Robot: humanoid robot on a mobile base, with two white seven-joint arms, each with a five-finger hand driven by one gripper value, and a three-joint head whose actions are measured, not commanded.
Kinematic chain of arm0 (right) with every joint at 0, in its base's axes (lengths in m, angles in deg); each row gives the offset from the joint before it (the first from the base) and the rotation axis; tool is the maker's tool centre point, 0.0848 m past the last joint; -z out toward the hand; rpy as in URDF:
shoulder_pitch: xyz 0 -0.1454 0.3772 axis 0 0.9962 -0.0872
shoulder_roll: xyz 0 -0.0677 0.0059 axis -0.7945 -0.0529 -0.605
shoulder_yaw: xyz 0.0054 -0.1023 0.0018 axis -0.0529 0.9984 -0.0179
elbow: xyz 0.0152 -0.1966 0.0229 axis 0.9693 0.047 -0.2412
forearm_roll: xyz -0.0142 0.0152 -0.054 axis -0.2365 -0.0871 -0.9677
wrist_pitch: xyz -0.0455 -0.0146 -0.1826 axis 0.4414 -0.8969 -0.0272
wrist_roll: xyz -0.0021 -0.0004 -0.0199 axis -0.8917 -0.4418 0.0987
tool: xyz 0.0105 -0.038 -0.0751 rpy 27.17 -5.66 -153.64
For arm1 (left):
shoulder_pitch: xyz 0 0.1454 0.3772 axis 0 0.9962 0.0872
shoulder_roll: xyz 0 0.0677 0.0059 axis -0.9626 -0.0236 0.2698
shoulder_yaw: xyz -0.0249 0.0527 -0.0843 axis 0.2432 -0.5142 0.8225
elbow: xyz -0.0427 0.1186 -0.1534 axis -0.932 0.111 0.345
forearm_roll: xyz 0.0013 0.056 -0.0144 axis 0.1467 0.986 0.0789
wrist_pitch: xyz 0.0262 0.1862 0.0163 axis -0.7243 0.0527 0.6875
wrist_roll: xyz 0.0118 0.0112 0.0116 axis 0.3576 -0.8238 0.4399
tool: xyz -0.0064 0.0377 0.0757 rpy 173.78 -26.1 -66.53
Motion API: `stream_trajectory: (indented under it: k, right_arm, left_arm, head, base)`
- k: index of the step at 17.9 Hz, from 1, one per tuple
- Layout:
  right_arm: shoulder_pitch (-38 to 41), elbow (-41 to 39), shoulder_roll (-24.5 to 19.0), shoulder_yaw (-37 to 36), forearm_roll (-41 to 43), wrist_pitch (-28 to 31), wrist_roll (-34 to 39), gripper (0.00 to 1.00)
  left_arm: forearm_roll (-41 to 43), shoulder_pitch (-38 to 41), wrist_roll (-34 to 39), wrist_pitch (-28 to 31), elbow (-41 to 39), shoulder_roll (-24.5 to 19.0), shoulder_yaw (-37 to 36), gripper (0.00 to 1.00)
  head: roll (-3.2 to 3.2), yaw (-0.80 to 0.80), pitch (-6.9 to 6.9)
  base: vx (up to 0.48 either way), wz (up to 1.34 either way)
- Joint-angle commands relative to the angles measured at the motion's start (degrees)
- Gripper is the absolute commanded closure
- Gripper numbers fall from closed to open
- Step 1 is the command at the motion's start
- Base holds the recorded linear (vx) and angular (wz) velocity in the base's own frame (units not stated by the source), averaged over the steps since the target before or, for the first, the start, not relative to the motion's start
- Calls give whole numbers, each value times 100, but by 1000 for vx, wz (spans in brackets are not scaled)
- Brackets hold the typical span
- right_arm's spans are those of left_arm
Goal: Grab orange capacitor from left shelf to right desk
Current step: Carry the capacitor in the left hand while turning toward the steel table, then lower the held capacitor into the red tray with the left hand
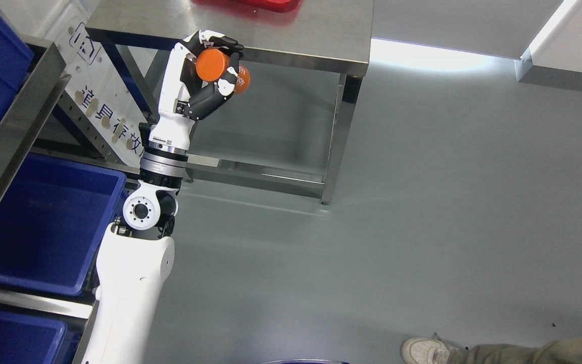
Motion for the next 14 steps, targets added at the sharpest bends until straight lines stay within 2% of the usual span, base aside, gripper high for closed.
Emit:
stream_trajectory:
  k: [1,5,11,14]
  right_arm:
    - [114,-100,100,-70,-26,0,-3,0]
    - [114,-100,100,-70,-26,0,-3,0]
    - [114,-100,100,-70,-26,0,-3,0]
    - [114,-100,100,-70,-26,0,-3,0]
  left_arm:
    - [11,131,-32,68,146,-100,197,99]
    - [3,-70,-59,270,111,-100,304,99]
    - [11,-913,-59,1420,164,-100,269,99]
    - [20,-1301,-59,1668,392,-100,198,99]
  head:
    - [0,0,0]
    - [0,0,0]
    - [0,0,0]
    - [0,0,0]
  base:
    - [341,-84]
    - [347,-59]
    - [349,-15]
    - [305,-7]
